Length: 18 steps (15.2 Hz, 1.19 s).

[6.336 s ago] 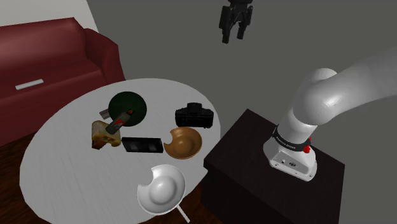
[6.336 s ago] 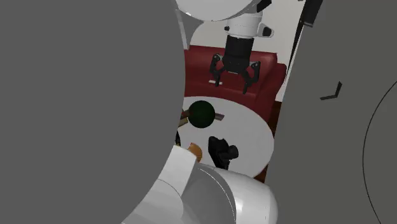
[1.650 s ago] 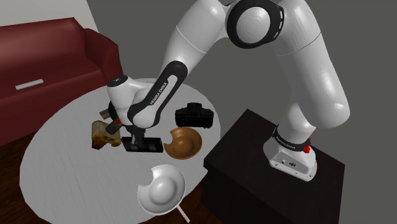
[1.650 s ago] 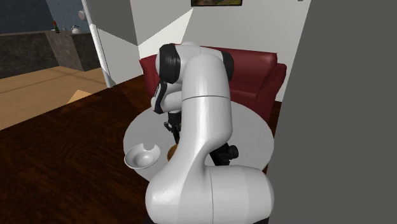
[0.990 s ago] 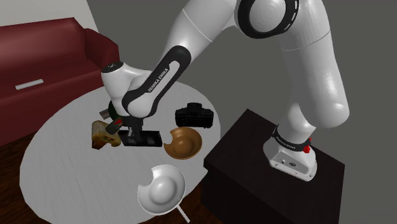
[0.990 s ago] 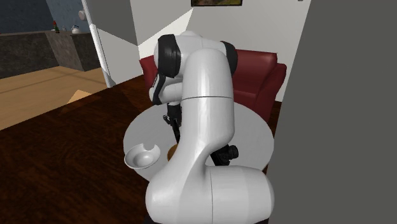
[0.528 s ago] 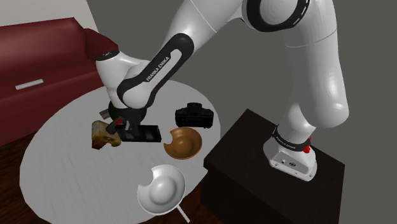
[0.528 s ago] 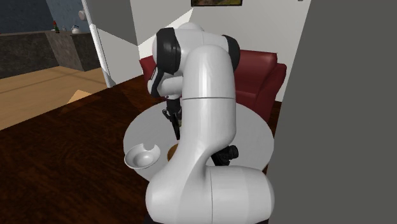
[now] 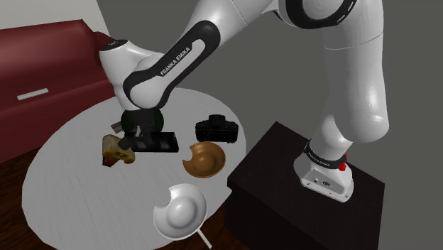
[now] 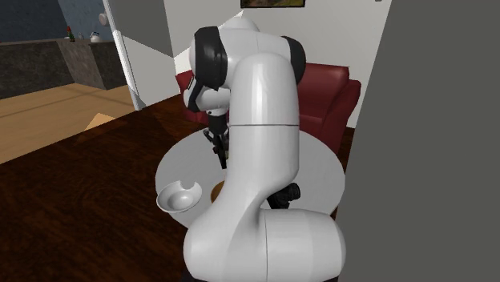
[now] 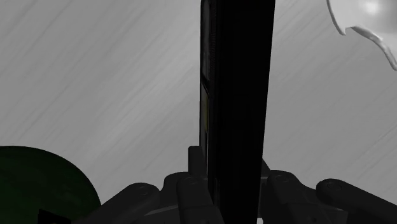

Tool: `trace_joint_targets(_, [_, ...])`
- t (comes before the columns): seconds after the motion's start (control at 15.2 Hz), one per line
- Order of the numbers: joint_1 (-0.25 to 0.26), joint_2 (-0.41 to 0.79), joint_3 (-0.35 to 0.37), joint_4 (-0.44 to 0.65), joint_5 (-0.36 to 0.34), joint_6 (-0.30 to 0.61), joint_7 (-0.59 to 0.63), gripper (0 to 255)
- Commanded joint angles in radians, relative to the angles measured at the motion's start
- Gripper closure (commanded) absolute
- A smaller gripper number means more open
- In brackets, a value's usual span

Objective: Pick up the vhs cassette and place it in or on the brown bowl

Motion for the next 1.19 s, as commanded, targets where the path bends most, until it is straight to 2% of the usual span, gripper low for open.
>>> trace_joint_targets(0.0, [-0.003,-0.017,0.003,0.005,0.006,-0.020,-0.004,255])
trace_joint_targets(0.13, [-0.005,-0.029,0.005,0.010,0.010,-0.038,-0.007,255])
trace_joint_targets(0.66, [-0.074,-0.339,0.031,-0.402,0.102,0.077,-0.078,255])
trace_joint_targets(1.12, [-0.090,-0.618,0.021,-0.701,0.214,0.109,-0.182,255])
